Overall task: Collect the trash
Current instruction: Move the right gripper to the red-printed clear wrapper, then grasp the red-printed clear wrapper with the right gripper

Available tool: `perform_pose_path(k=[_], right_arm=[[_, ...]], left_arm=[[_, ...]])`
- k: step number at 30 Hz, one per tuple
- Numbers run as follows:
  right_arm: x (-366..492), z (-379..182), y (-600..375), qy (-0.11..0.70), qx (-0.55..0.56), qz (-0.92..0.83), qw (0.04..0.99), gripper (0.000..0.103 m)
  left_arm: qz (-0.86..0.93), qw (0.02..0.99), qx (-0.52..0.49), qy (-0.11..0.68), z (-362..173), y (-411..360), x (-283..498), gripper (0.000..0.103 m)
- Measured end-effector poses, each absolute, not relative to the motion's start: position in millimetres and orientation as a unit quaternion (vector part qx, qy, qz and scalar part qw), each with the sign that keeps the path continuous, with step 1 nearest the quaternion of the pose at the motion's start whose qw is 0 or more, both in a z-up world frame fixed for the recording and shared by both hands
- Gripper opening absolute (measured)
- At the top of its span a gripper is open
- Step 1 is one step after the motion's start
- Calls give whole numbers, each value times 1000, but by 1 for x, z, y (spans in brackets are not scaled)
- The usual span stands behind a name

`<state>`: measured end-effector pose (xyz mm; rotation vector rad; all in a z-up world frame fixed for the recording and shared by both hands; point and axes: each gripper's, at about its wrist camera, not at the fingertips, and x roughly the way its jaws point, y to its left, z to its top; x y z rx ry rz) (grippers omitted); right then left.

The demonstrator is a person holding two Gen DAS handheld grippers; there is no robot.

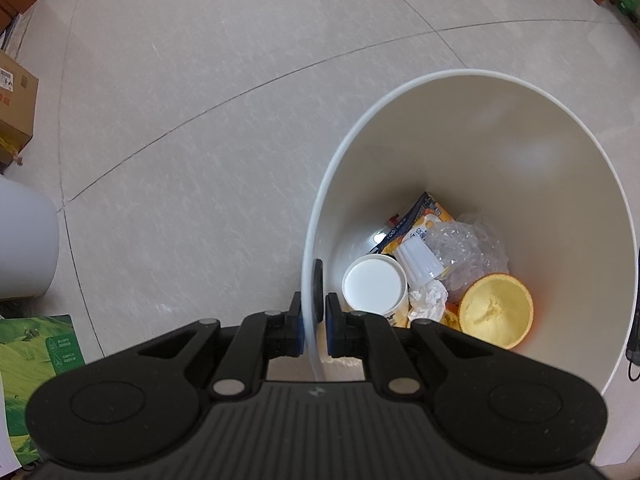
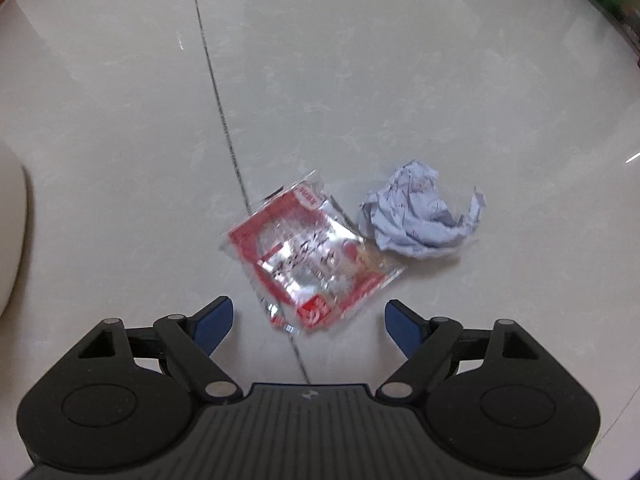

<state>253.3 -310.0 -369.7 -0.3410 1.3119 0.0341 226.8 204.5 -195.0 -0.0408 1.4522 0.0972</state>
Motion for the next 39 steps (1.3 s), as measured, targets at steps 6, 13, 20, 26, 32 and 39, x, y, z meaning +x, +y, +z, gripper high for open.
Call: perform_pose_path(k=[6,13,20,26,32,39], right_arm=[[268,-375,-310,601,-172,23,780,88],[270,-375,-292,632,-148,102,754,88],[277,-372,-274,605,-183,105,768,88],[291,-377,-259,581,-245,104,769,88],[301,-381,-246,597,-251,139,749,88],[294,-372,-235,631,-224,208,713,88]], left_arm=[[43,746,-21,665,-196,205,227,8],[44,745,-22,665,-196,206,227,8],[43,745,-23,666,-196,205,227,8],[43,744,-24,666,-196,205,227,8],[43,744,-25,667,-196,205,227,8],[39,743,-26,667,-196,206,227,8]])
